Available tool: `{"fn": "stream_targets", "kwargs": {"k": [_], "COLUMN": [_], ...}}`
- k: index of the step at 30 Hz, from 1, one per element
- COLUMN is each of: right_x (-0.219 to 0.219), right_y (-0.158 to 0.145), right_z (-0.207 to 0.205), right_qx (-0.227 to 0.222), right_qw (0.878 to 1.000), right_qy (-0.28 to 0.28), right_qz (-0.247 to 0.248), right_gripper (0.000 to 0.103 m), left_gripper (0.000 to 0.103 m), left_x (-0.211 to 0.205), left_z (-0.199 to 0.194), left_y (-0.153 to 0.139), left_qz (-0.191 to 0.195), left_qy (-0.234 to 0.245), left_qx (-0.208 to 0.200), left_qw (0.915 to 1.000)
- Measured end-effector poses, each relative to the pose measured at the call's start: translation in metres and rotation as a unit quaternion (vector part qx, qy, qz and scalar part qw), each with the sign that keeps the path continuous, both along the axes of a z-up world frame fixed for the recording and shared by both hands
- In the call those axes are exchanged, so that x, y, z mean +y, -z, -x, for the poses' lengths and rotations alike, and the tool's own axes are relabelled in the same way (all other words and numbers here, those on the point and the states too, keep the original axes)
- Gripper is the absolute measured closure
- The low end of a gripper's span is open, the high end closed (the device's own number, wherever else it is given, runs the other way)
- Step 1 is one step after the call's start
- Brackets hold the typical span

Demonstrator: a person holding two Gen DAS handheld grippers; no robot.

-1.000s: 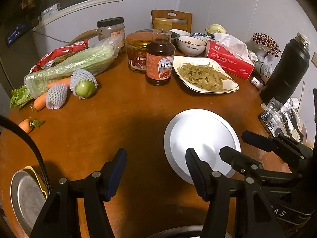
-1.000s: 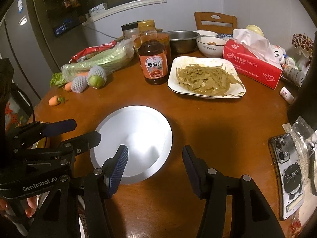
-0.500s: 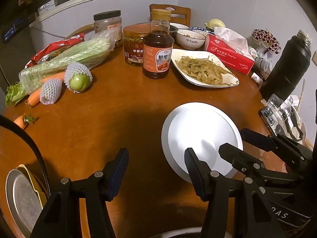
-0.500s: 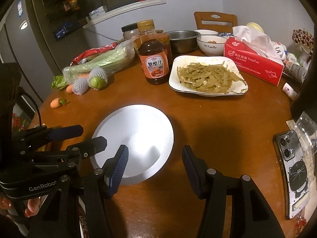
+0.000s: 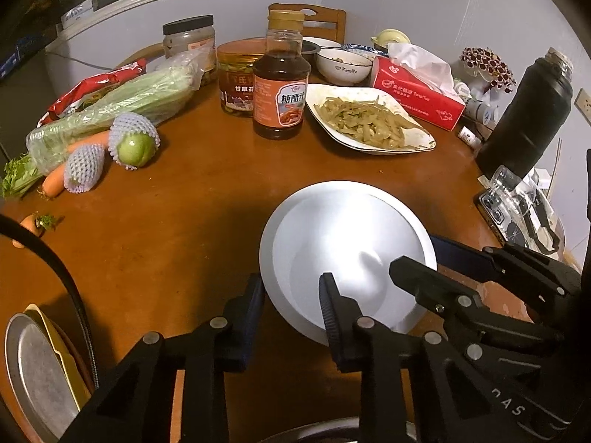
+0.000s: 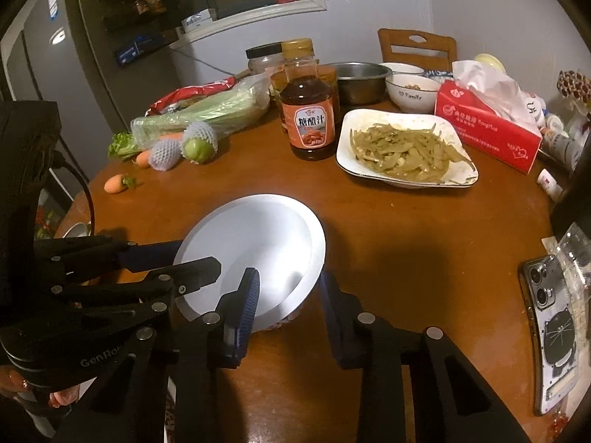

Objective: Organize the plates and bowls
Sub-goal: 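Close both tools on opposite sides of the red bowl and its white plate, then lift the red bowl with both tools and carry it over the steel basin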

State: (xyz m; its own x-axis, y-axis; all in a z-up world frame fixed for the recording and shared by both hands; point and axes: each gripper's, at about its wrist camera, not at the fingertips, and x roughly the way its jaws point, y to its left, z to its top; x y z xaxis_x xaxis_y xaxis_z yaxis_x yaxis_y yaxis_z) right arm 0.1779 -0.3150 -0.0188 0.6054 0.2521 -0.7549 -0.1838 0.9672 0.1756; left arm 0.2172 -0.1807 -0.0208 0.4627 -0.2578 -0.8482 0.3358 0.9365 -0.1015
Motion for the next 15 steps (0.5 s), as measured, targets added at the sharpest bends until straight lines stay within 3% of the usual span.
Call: {"fn": "stream_targets", "kwargs": {"k": [15], "right_x": [0.018], "right_y": [-0.03], "right_z": [0.014], "right_qx": [-0.031], "right_qw": [0.999], "right_qy": [-0.019], "right_qz": [-0.005], "right_gripper": [0.068], "left_gripper": [0.073], "left_x": [0.024], "left_z": [0.023], "left_y": [-0.038], "left_qz": [0.008], "left_qy": [-0.023], "left_qx": [-0.042], "left_qw": [0.9988]}}
